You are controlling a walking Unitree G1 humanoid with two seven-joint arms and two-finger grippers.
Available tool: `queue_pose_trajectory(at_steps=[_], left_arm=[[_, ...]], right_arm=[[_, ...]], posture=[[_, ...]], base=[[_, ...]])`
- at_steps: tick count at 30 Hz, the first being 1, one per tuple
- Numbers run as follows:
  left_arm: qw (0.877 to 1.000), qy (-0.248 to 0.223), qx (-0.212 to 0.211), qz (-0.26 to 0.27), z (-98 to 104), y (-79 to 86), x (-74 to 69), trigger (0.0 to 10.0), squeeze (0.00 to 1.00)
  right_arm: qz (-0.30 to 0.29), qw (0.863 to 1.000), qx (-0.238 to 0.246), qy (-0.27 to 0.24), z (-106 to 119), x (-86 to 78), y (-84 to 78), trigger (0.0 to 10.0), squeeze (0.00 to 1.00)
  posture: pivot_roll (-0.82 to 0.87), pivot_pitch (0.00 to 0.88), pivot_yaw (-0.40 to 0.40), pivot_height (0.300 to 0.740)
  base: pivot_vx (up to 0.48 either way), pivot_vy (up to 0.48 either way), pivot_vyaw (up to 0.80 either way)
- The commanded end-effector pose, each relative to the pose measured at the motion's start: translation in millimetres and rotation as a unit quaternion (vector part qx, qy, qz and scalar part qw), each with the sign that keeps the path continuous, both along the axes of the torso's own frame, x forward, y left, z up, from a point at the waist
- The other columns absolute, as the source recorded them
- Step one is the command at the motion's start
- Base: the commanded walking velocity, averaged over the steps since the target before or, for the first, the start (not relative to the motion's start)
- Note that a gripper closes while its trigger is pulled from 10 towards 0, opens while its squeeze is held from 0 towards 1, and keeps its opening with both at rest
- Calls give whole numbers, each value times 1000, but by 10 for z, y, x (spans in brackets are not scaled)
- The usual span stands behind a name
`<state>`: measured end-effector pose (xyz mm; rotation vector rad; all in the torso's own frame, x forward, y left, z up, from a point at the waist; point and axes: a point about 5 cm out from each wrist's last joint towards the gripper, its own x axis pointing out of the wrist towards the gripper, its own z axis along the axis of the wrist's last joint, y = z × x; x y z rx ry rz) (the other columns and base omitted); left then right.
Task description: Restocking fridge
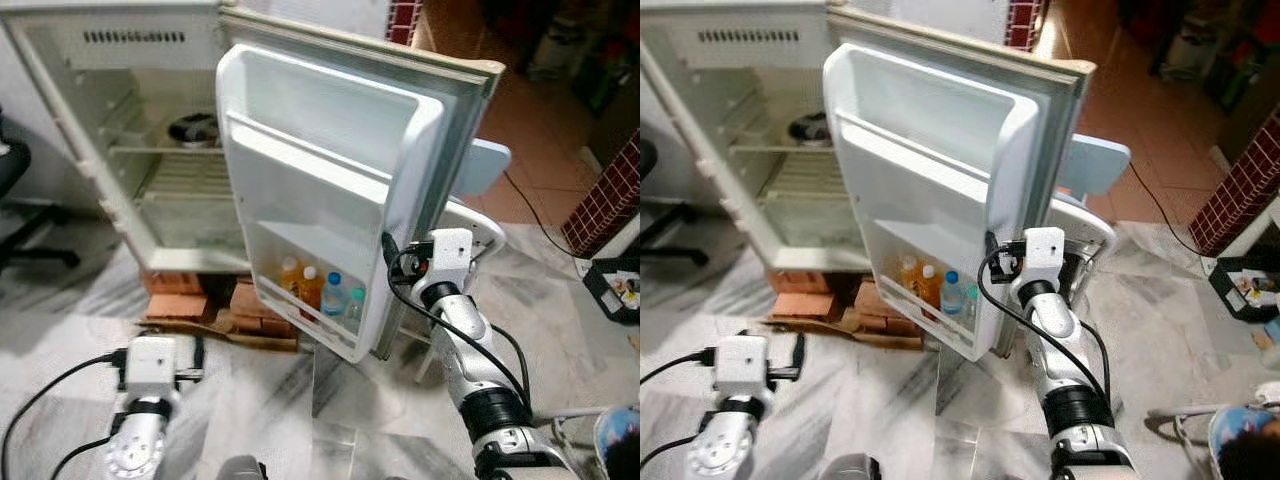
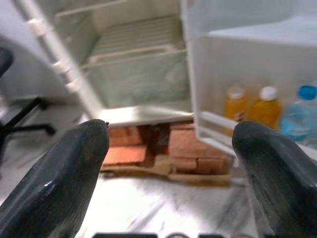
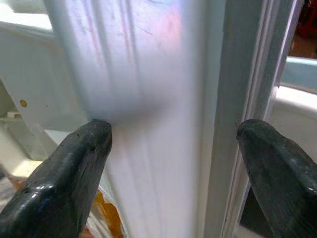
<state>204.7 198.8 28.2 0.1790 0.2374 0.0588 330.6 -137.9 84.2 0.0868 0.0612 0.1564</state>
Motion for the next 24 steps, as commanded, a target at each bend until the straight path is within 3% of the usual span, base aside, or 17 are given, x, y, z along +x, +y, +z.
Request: queue_pose_trajectory(at_steps=[1, 2, 3, 5, 6, 7, 8, 10, 11, 12, 14, 15, 17, 19, 22, 24], left_arm=[[1000, 15, 10, 8, -34, 42, -33, 10000, 0], [1000, 19, 11, 7, -47, 39, -34, 10000, 0], [1000, 19, 11, 7, -47, 39, -34, 10000, 0], [1000, 24, 12, 5, -74, 32, -46, 10000, 0], [1000, 25, 12, 5, -82, 27, -52, 10000, 0], [1000, 25, 12, 5, -82, 27, -52, 10000, 0], [1000, 27, 12, 4, -93, 18, -61, 10000, 0], [1000, 28, 12, 4, -97, 15, -64, 10000, 0], [1000, 28, 12, 3, -100, 14, -66, 10000, 0], [999, 29, 12, 3, -105, 14, -69, 10000, 0], [999, 31, 12, 4, -108, 17, -74, 10000, 0], [999, 33, 13, 7, -116, 31, -86, 10000, 0], [999, 36, 14, 9, -130, 38, -104, 10000, 0], [999, 40, 14, 10, -151, 39, -139, 10000, 0], [999, 50, 14, 11, -201, 24, -228, 10000, 0], [998, 57, 13, 9, -234, 6, -283, 10000, 0]], right_arm=[[6, 1000, 20, -10, 141, 107, 95, 10000, 0], [29, 997, 67, -12, 208, 139, 202, 10000, 0], [29, 997, 67, -12, 208, 139, 202, 10000, 0], [123, 978, 166, -30, 421, 129, 523, 10000, 0], [161, 966, 198, -43, 526, 96, 638, 10000, 0], [161, 966, 198, -43, 526, 96, 638, 10000, 0], [253, 935, 238, -73, 742, -43, 851, 10000, 0], [282, 923, 248, -80, 803, -98, 910, 10000, 0], [317, 906, 270, -77, 865, -167, 945, 10000, 0], [365, 879, 298, -74, 951, -270, 983, 10000, 0], [383, 867, 311, -72, 984, -311, 977, 10000, 0], [417, 853, 308, -65, 981, -380, 933, 10000, 0], [442, 847, 293, -51, 926, -441, 872, 10000, 0], [448, 852, 270, -22, 791, -473, 786, 10000, 0], [483, 857, 171, 49, 421, -619, 586, 10000, 0], [489, 863, 69, 105, 102, -705, 397, 10000, 0]], posture=[[83, 49, -4, 735], [83, 50, -4, 735], [83, 50, -4, 735], [83, 47, -4, 735], [83, 47, -4, 735], [83, 47, -4, 735], [84, 46, -5, 735], [84, 45, -6, 735], [85, 45, -9, 735], [85, 46, -11, 735], [85, 46, -11, 735], [85, 46, -11, 735], [86, 45, -15, 735], [85, 44, -16, 735], [85, 46, -20, 735], [86, 46, -21, 735]], base=[[0, 0, 0], [0, 0, 0], [0, 0, 0], [0, 0, 0], [0, 0, 0], [0, 0, 0], [0, 0, 0], [0, 0, 0], [0, 0, 0], [0, 0, 0], [0, 0, 0], [0, 0, 0], [0, 0, 0], [0, 0, 0], [0, 0, 0], [0, 0, 0]])
